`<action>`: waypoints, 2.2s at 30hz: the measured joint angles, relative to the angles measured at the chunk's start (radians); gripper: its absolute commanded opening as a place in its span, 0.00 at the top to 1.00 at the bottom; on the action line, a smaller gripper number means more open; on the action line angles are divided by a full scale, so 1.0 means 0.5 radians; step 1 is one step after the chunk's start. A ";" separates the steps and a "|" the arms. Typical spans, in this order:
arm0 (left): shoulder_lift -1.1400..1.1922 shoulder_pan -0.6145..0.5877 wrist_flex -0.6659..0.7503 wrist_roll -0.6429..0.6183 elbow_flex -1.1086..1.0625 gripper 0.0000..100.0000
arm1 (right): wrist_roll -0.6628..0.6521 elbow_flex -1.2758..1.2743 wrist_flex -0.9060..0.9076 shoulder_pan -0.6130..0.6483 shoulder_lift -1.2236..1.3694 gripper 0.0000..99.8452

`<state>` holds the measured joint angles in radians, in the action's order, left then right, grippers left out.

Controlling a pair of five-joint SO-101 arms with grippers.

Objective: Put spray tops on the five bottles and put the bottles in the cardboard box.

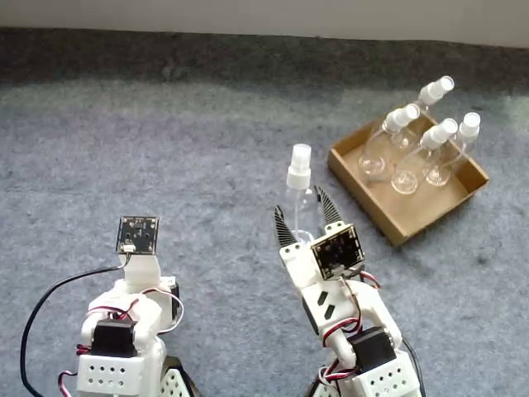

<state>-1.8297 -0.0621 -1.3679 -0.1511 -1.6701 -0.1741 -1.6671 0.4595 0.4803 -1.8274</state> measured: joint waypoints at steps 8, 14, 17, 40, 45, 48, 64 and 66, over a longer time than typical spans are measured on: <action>0.000 0.000 0.000 0.000 -0.003 1.00 | 0.000 0.000 0.000 0.000 0.000 0.84; 0.000 0.000 0.000 0.000 -0.003 1.00 | 0.000 0.000 0.000 0.000 0.000 0.84; 0.000 0.000 0.000 0.000 -0.003 1.00 | 0.000 0.000 0.000 0.000 0.000 0.84; 0.000 0.000 0.000 0.000 -0.006 1.00 | 0.000 0.000 0.000 0.000 0.000 0.84; 0.000 0.000 0.000 0.000 -0.006 1.00 | 0.000 0.000 0.000 0.000 0.000 0.84; 0.000 0.000 0.000 0.000 -0.006 1.00 | 0.000 0.000 0.000 0.000 0.000 0.84; 0.006 0.267 0.537 0.003 -0.006 1.00 | 0.000 0.000 0.000 0.000 0.000 0.84; 0.009 0.350 0.660 0.003 -0.006 1.00 | 0.000 0.000 0.000 0.000 0.000 0.84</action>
<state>-1.8251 0.1128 -1.0380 -0.1496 -1.6732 -0.1741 -1.6671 0.4595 0.4803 -1.8274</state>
